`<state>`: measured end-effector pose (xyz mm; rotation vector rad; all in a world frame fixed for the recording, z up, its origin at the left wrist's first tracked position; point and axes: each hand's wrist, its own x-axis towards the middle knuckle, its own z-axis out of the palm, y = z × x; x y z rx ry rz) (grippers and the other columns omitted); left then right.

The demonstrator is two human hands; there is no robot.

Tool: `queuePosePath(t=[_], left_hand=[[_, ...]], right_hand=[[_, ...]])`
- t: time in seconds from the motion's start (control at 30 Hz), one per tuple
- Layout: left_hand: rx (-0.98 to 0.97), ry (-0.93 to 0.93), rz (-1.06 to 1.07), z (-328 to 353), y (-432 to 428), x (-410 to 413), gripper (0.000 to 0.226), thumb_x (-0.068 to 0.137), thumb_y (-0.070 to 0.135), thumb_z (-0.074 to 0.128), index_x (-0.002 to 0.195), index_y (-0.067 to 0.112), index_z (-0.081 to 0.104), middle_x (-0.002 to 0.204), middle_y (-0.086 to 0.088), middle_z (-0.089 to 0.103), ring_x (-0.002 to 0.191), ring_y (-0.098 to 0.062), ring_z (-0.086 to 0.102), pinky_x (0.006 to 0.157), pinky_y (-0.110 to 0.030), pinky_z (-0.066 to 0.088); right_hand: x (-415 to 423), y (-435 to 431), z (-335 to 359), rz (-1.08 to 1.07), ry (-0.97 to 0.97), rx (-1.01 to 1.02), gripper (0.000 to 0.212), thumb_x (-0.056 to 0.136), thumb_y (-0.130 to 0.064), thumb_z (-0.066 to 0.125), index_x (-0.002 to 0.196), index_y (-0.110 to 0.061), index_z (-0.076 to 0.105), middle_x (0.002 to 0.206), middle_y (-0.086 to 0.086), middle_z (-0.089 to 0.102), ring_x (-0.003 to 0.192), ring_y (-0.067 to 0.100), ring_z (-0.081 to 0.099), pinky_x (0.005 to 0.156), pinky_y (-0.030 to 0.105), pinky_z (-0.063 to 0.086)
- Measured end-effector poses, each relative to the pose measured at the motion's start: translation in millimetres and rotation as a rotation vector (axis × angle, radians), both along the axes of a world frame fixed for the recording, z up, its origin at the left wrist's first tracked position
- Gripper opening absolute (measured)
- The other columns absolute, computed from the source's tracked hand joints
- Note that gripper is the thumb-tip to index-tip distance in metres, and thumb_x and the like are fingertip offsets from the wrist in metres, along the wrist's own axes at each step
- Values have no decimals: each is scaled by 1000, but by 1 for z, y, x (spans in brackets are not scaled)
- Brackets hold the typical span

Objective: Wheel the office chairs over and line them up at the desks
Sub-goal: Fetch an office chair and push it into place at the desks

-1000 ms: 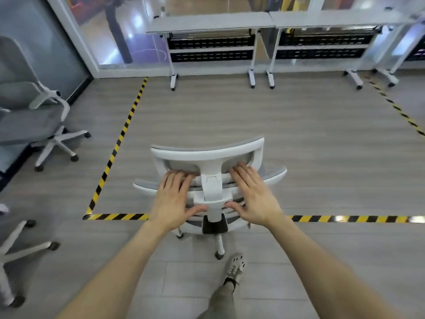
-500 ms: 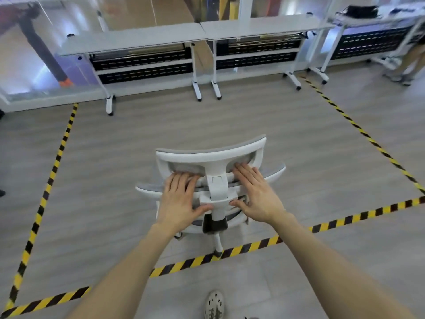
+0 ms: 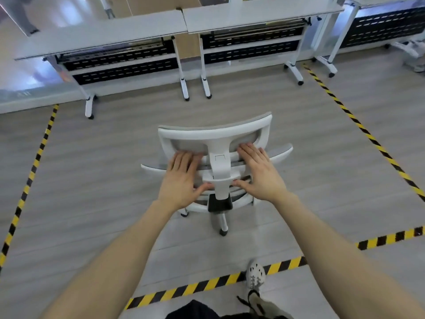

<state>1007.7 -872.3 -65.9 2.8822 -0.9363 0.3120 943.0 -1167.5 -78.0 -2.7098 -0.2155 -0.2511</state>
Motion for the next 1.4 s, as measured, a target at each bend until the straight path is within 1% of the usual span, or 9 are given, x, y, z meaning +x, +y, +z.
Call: queuePosePath(t=[0.13,0.27,0.47,0.57,0.7,0.83,0.93,1.23,1.4], left_hand=[[43,20,44,2,-82,64,100,92,88,53,163,18,42,158,-11,46,152,-39,38,136,-55,22],[20,41,59,3,-158,124,101,90,88,52,160,17,42,156,-12,47,151,-40,37,137,-56,22],[-1,3,41,-1,-264,231,98,92,85,53,159,14,45,156,-13,48,151,-41,39,136,-56,22],[-26,-16,26,-3,-324,287,96,93,83,53,159,13,45,155,-14,49,150,-41,40,136,-56,21],[-16,18,-5,1,-398,366,98,96,85,43,163,14,41,157,-15,46,152,-41,38,137,-57,19],[29,42,-119,2,-453,439,92,105,78,35,168,11,32,164,-16,39,158,-40,32,139,-56,15],[22,16,-150,3,-497,483,86,109,71,31,169,9,32,165,-17,40,158,-40,33,139,-55,16],[56,-4,-130,6,-643,603,83,111,70,36,167,9,36,164,-16,42,156,-38,36,139,-54,16],[57,23,-105,20,-739,653,82,107,70,45,163,10,42,158,-16,50,151,-37,43,137,-54,25]], right_hand=[[72,-82,5,24,36,2,119,83,-82,68,173,-16,28,181,1,26,171,19,11,140,52,9],[134,-144,8,-38,42,13,121,78,-72,84,170,-13,33,177,5,31,170,25,15,140,54,10],[234,-244,4,-90,-20,-12,127,72,-74,87,169,-14,33,175,3,34,170,24,14,139,57,8],[287,-293,6,-141,-13,-41,132,71,-80,84,172,-16,29,178,1,29,171,22,10,139,57,5],[362,-361,21,-173,59,-94,132,74,-89,74,174,-20,21,181,1,22,172,21,3,139,60,4],[423,-421,30,-219,97,-106,131,74,-85,78,173,-21,23,181,2,22,171,22,4,138,60,5],[460,-462,29,-253,77,-82,131,72,-84,80,172,-20,26,180,1,24,171,22,5,139,59,5],[576,-606,33,-280,84,-58,131,70,-84,80,173,-26,25,182,-2,20,172,18,3,139,59,3],[636,-694,45,-299,161,-72,132,70,-75,88,174,-26,22,183,-2,17,172,18,1,140,57,2]])
